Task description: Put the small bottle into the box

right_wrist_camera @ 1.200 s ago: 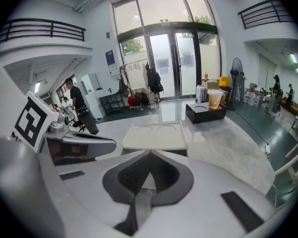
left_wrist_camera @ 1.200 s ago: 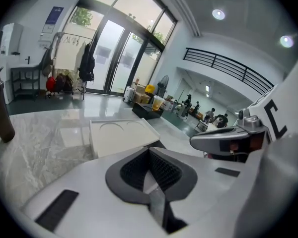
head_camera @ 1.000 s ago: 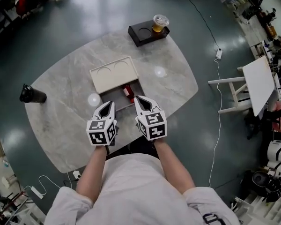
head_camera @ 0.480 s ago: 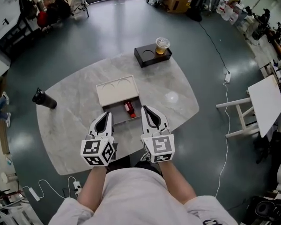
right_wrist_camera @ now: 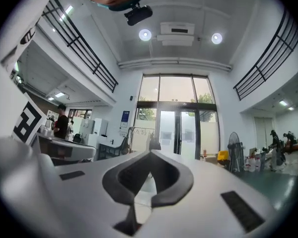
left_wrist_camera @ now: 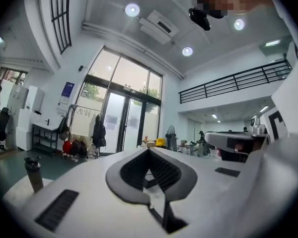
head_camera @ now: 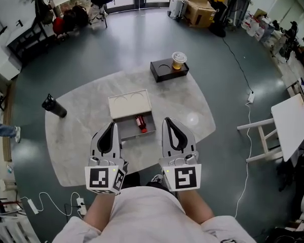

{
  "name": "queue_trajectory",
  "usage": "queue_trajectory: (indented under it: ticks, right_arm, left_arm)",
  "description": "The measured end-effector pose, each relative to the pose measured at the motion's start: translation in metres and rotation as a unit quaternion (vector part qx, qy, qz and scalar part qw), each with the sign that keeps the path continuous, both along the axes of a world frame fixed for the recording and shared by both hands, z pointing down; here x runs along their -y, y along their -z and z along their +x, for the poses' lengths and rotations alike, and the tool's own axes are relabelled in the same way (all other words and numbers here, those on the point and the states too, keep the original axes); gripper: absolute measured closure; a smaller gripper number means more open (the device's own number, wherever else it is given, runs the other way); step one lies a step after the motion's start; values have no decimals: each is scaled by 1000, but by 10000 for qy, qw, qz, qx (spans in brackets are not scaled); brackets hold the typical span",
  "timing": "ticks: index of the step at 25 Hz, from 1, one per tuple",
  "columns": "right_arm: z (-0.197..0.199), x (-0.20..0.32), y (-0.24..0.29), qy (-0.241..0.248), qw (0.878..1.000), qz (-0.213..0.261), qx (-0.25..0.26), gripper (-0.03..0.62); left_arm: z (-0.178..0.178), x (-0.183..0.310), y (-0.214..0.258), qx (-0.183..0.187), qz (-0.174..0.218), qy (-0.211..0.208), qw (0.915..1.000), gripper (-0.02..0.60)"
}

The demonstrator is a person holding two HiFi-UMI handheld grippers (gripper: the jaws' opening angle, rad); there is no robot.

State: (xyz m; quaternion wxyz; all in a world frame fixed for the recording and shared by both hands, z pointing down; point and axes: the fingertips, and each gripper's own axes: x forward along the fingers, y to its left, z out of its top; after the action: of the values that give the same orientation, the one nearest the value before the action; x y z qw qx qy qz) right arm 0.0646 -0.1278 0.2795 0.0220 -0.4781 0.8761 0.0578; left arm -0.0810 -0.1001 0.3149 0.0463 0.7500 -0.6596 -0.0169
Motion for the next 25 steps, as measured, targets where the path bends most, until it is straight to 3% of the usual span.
queue_trajectory:
  ticks: [4,14,25]
  right_arm:
    - [5,-5,20,-5,9997,251,-19,569]
    - [16,2,23,-181,9994,294,-39,569]
    - [23,6,24,-302,9988,347,-142,569]
  left_arm:
    - [17,-2,15,356,122,-94,9992,561]
    - [16,1,20,79,208,-176,9996,561]
    - [14,3,16,81,188,-236,9995,561]
